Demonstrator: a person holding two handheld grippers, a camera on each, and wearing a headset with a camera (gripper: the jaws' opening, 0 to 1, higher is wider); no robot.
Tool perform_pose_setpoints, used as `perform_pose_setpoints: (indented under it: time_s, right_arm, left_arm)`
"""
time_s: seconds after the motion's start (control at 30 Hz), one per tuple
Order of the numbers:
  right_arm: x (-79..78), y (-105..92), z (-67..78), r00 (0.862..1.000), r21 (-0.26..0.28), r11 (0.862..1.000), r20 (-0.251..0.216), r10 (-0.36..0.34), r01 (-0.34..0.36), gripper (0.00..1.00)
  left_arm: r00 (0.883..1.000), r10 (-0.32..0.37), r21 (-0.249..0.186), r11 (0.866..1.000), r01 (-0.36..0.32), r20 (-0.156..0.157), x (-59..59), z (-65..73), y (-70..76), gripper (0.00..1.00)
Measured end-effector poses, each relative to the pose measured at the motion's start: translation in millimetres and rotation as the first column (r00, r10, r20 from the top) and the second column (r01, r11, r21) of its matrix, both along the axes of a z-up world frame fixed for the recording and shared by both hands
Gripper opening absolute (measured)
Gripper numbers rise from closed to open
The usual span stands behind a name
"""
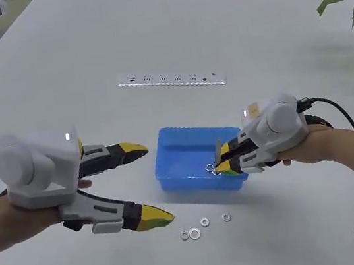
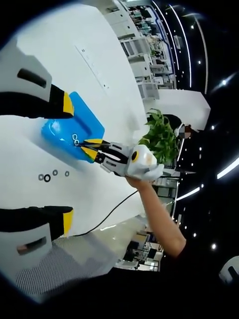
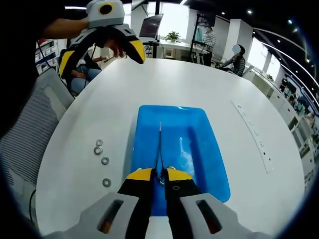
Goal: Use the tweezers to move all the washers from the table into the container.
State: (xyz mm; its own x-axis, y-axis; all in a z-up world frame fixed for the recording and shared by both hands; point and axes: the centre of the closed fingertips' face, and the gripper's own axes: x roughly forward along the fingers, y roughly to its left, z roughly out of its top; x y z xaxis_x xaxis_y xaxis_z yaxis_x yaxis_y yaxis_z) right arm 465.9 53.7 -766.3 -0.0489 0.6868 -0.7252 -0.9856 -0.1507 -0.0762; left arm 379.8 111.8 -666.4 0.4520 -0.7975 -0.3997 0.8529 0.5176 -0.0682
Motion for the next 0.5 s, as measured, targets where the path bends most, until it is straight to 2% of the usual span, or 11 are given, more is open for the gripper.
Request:
perform_pose_setpoints:
  time_s: [0.27,0.5]
  right_arm:
    - [-0.5,-2.6,-0.4,1.000,-0.003,1.000,-0.006,-0.003,0.003,0.09]
    - [-0.4,-2.8,-0.9,1.000,-0.003,1.000,-0.004,-0.002,0.002,0.09]
  left_arm:
    - [1.000,-0.018,0.013,1.000,0.018,0.019,11.8,3.9,-5.5,0.55]
    - [0.999,-0.037,0.021,0.999,0.036,0.036,24.2,8.2,-12.3,0.42]
